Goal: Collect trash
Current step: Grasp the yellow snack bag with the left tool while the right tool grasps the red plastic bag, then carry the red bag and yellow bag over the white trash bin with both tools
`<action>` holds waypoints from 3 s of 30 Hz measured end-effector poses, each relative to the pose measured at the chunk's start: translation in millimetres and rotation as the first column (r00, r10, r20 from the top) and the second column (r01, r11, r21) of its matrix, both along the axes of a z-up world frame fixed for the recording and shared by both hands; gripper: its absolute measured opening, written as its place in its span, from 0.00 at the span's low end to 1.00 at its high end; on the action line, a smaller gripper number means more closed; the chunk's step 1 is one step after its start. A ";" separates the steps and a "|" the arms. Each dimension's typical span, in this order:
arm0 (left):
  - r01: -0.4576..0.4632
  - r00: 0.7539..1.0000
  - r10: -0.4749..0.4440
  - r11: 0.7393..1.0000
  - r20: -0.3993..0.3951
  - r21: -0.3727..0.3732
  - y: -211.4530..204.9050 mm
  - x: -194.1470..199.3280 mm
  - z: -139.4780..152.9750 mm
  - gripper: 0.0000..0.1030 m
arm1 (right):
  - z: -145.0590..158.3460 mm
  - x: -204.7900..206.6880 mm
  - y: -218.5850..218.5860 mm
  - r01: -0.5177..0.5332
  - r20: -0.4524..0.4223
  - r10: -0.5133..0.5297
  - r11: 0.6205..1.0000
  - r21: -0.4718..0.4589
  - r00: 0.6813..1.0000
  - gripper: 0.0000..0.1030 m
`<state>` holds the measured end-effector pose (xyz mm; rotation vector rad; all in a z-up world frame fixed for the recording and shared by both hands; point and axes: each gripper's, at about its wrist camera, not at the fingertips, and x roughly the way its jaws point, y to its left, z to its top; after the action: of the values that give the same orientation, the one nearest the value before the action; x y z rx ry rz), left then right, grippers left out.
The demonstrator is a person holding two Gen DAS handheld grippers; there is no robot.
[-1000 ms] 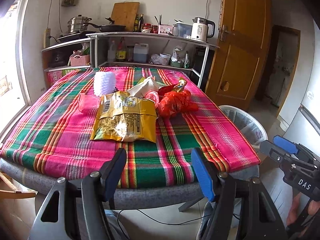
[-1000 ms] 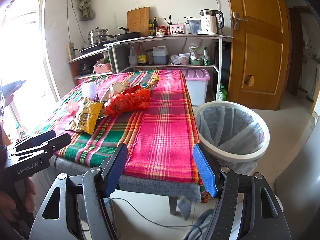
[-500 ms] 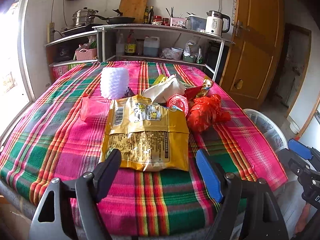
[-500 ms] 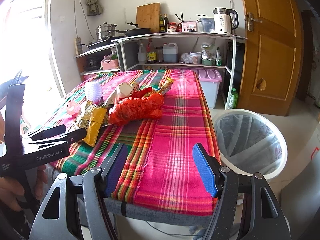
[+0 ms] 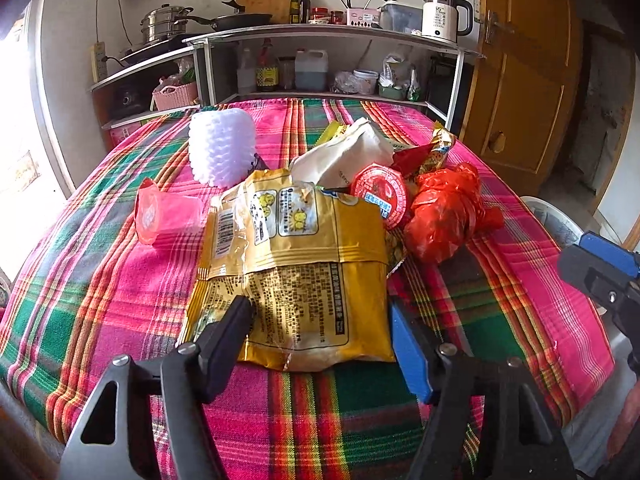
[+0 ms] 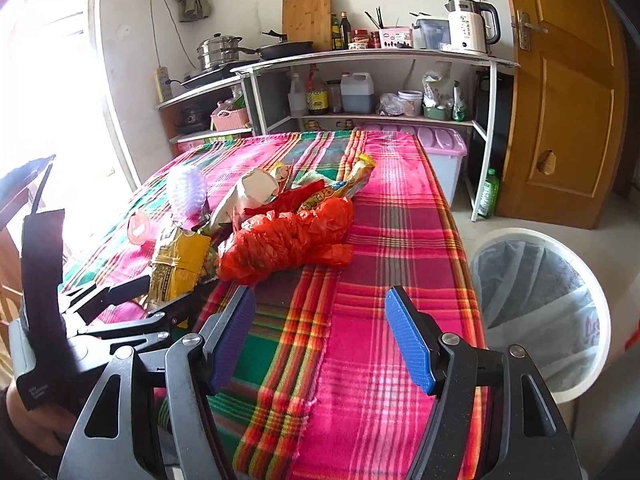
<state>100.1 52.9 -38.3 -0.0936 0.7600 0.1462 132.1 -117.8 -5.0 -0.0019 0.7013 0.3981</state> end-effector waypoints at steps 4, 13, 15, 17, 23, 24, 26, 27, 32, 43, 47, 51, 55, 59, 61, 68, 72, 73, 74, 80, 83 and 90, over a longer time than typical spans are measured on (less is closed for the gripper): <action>-0.005 1.000 0.005 1.000 0.020 -0.004 4.7 -4.9 2.1 0.50 | -0.8 14.0 13.3 -0.022 -0.021 0.023 1.000 0.014 1.000 0.66; -0.002 0.998 0.007 0.996 0.061 -0.084 28.7 -15.2 8.1 0.35 | -2.5 43.6 48.6 -0.049 -0.055 0.051 0.998 0.027 0.997 0.66; 0.003 0.998 0.004 0.995 0.068 -0.095 32.9 -17.0 9.5 0.34 | -4.6 50.7 55.2 -0.040 -0.072 0.042 0.999 0.027 0.997 0.66; 0.005 0.997 0.002 0.995 0.072 -0.100 36.2 -18.5 9.6 0.32 | -7.3 59.0 62.2 -0.028 -0.085 0.029 0.999 0.018 0.996 0.66; 0.013 0.996 -0.003 0.993 0.087 -0.118 41.9 -21.4 11.0 0.32 | -14.4 66.4 67.5 0.041 -0.105 -0.046 0.998 -0.056 0.993 0.66; 0.013 0.996 -0.003 0.993 0.088 -0.121 42.6 -21.7 11.2 0.32 | -17.4 67.6 64.2 0.057 -0.126 -0.064 0.997 -0.060 0.990 0.66; 0.015 0.996 -0.003 0.992 0.092 -0.123 43.2 -23.3 11.4 0.32 | -24.7 71.1 51.5 0.095 -0.185 -0.100 0.995 -0.038 0.978 0.66; 0.015 0.996 -0.003 0.992 0.093 -0.123 42.5 -24.1 11.4 0.32 | -27.3 73.0 43.8 0.118 -0.211 -0.119 0.993 -0.019 0.970 0.63; 0.018 0.995 -0.006 0.993 0.097 -0.118 41.1 -28.3 13.9 0.32 | -23.2 71.6 26.4 0.144 -0.220 -0.138 0.990 0.010 0.966 0.41; 0.016 0.993 -0.005 0.996 0.119 -0.089 26.1 -42.0 30.5 0.31 | -9.2 37.0 -1.2 0.122 -0.168 -0.110 0.991 0.062 0.980 0.39; 0.024 0.991 -0.014 0.997 0.133 -0.076 18.0 -46.8 39.9 0.31 | -2.1 19.1 -12.8 0.116 -0.145 -0.103 0.990 0.081 0.984 0.39; 0.051 0.988 -0.041 0.996 0.148 -0.067 5.3 -49.6 49.0 0.31 | 5.5 5.4 -27.4 0.124 -0.119 -0.112 0.988 0.097 0.987 0.39; 0.104 0.983 -0.093 0.993 0.157 -0.058 -12.9 -45.0 55.1 0.31 | 10.6 -3.5 -46.1 0.151 -0.102 -0.140 0.983 0.106 0.985 0.39; 0.185 0.973 -0.172 0.980 0.156 -0.071 -37.1 -32.3 57.0 0.31 | 11.8 -10.1 -68.3 0.195 -0.100 -0.184 0.974 0.112 0.978 0.39; 0.222 0.966 -0.208 0.972 0.156 -0.076 -48.9 -24.5 57.6 0.31 | 11.2 -12.4 -80.7 0.221 -0.102 -0.210 0.969 0.111 0.972 0.39; 0.341 0.935 -0.326 0.936 0.141 -0.092 -97.3 8.6 57.3 0.31 | 4.4 -12.4 -128.3 0.315 -0.116 -0.303 0.943 0.110 0.946 0.39; 0.398 0.913 -0.384 0.912 0.136 -0.101 -124.7 27.3 57.9 0.31 | -5.4 -9.4 -153.1 0.362 -0.136 -0.346 0.926 0.112 0.928 0.39; 0.411 0.908 -0.397 0.906 0.135 -0.099 -132.0 31.3 58.3 0.31 | -7.8 -7.4 -158.0 0.370 -0.143 -0.353 0.922 0.112 0.925 0.39; 0.423 0.902 -0.409 0.901 0.134 -0.097 -138.5 36.1 58.7 0.31 | -10.5 -6.0 -164.2 0.378 -0.151 -0.360 0.919 0.113 0.921 0.39; 0.487 0.872 -0.475 0.866 0.117 -0.116 -176.0 67.6 55.7 0.31 | -23.5 4.7 -191.4 0.420 -0.186 -0.397 0.901 0.106 0.899 0.39; 0.508 0.861 -0.498 0.852 0.104 -0.126 -190.2 78.9 50.7 0.31 | -29.6 10.4 -203.0 0.438 -0.205 -0.412 0.893 0.104 0.888 0.39; 0.542 0.840 -0.539 0.828 0.065 -0.144 -214.8 96.7 34.6 0.32 | -44.0 21.6 -221.8 0.460 -0.251 -0.427 0.884 0.089 0.869 0.41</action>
<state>196.8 -161.8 -3.6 -0.0248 0.7495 -0.4606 153.7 -339.5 -48.9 0.3461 0.8688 0.0008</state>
